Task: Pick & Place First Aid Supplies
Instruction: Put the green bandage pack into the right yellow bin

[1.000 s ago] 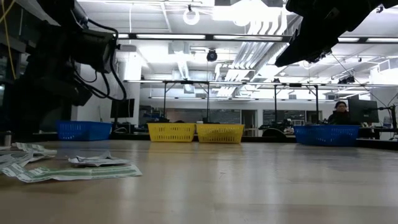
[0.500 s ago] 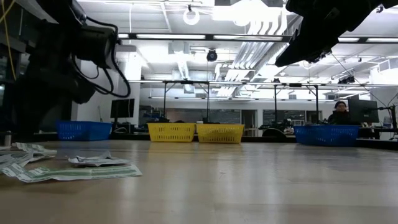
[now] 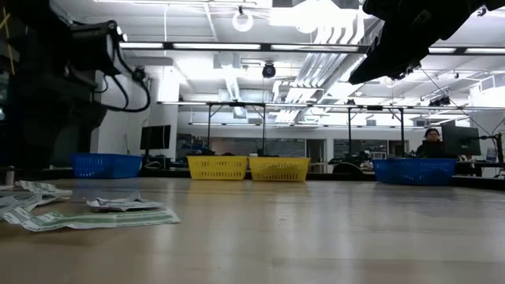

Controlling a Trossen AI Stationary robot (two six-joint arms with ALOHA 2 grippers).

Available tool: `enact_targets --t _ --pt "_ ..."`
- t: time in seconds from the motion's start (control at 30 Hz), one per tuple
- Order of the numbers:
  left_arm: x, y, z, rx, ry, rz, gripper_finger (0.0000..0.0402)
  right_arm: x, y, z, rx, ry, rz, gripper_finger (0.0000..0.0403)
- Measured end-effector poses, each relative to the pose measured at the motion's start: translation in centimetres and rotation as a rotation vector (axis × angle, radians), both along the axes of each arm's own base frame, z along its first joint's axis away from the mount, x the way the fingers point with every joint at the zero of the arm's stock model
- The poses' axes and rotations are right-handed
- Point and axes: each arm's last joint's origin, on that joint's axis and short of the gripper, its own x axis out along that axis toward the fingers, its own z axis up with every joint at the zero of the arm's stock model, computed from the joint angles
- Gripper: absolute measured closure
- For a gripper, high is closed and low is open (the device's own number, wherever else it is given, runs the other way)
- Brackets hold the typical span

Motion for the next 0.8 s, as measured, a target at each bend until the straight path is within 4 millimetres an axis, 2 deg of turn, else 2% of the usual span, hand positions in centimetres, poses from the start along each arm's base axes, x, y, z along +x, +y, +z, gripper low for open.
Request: enact_targets --t 0.17,0.4,0.8 --pt "-1.0 0.1 -0.7 0.033 0.072 0.06 0.0266 0.0 0.0 0.0 0.002 -0.006 0.0 0.0386" --pt "-1.3 0.0 -1.7 0.001 0.064 0.063 0.0266 0.0 0.0 0.0 0.001 -0.006 0.0 0.0386" --pt "-1.1 -0.1 -1.0 -0.007 0.048 0.031 0.0266 0.0 0.0 0.0 -0.002 -0.006 -0.004 0.0386"
